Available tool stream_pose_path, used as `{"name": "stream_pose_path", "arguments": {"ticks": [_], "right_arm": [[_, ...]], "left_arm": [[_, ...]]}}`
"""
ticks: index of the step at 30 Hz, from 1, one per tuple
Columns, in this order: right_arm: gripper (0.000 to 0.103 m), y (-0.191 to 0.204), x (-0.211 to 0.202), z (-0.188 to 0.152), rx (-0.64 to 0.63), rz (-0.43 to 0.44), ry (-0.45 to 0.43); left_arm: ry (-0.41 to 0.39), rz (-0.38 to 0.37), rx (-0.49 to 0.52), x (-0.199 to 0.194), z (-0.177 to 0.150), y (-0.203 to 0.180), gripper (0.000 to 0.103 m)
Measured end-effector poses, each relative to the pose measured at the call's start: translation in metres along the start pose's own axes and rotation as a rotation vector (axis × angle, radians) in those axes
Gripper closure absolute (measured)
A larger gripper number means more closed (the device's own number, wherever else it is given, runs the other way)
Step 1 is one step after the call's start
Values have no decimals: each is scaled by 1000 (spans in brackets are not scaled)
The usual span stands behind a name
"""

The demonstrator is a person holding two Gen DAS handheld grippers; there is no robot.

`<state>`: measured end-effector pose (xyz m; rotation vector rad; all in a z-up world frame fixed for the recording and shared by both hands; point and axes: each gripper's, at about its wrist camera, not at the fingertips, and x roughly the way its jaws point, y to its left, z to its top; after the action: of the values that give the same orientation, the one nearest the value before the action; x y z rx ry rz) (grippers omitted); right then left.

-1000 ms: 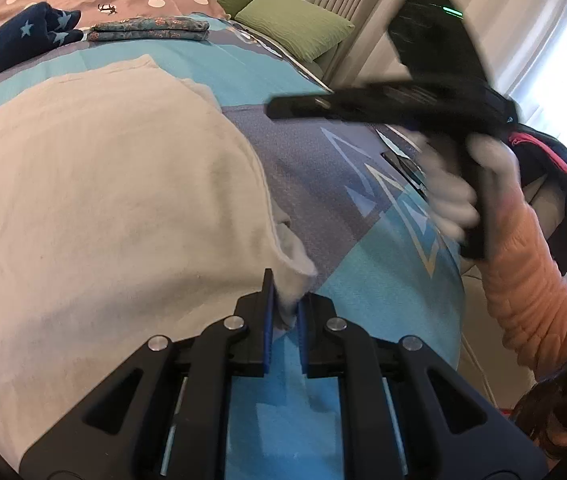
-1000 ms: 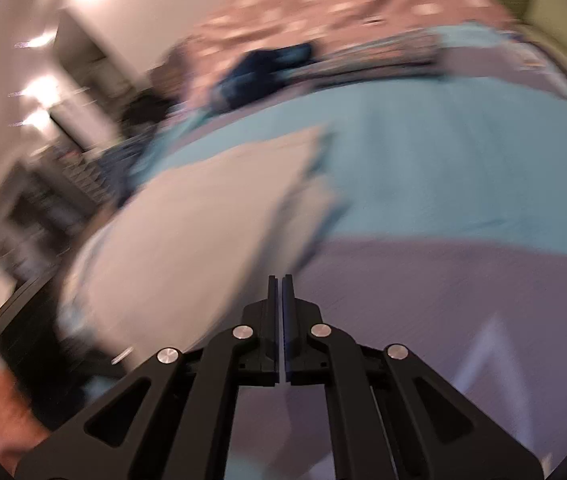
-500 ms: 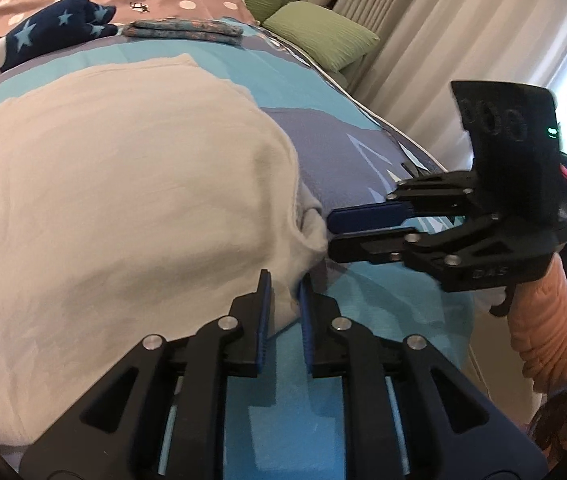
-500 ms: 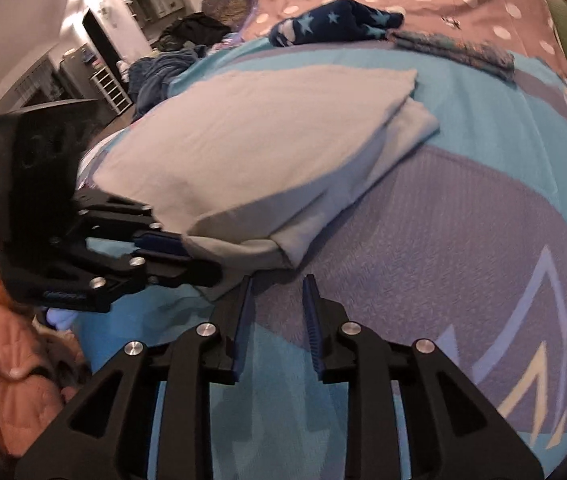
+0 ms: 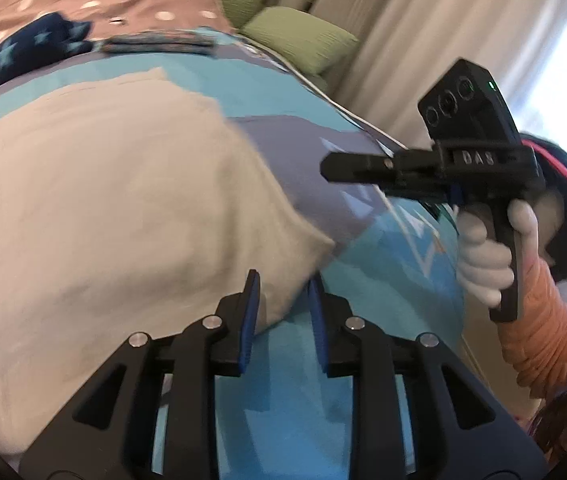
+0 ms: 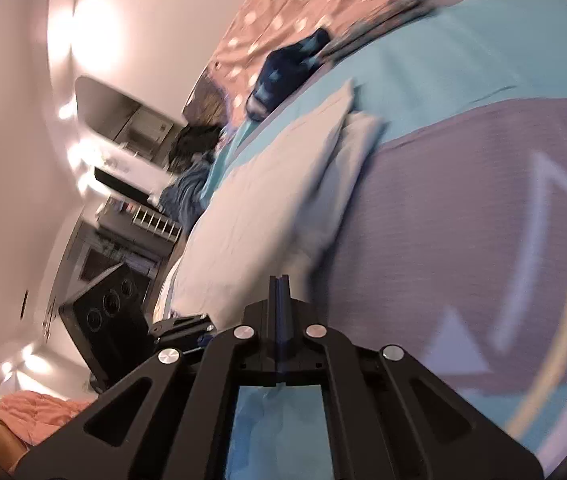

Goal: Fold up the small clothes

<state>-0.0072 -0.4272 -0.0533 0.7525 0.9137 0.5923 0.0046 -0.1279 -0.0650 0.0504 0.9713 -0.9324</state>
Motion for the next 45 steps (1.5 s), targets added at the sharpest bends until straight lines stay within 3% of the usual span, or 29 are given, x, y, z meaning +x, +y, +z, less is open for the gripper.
{"name": "stream_pose_path", "arguments": {"ticks": [4, 7, 12, 15, 17, 22, 27, 29, 31, 33, 36, 40, 45], "right_arm": [[103, -9, -5, -10, 17, -83, 26], [100, -6, 5, -17, 8, -78, 73], [97, 5, 14, -5, -30, -31, 67], [91, 8, 15, 1, -33, -50, 51], [90, 7, 13, 4, -26, -70, 39], [82, 8, 12, 6, -47, -162, 22], [74, 20, 38, 14, -100, -187, 43], [68, 29, 49, 17, -140, -219, 43], [68, 32, 66, 15, -175, -284, 68], [77, 27, 79, 9, -213, -405, 77], [79, 25, 71, 3, -206, -404, 30], [77, 31, 64, -5, -223, -468, 8], [77, 55, 49, -4, -253, -655, -80]], "left_arm": [[11, -3, 88, 12, 1, -19, 67], [5, -16, 81, 10, 6, -19, 67], [-41, 5, 71, 1, 16, -13, 67], [-41, -64, 54, 9, 21, -7, 70], [44, -161, 22, 37, 20, -7, 78], [43, -192, 0, 42, 16, -5, 77], [51, -204, 13, 32, 7, -10, 77], [48, -208, 20, 25, 2, -10, 70], [32, -170, 19, 11, -5, -7, 65], [5, -130, 12, -5, -12, 0, 61], [-68, -34, -22, -37, -23, 19, 51], [-155, 115, -138, -84, -43, 63, 43], [-286, 294, -309, -152, -82, 125, 40]]}}
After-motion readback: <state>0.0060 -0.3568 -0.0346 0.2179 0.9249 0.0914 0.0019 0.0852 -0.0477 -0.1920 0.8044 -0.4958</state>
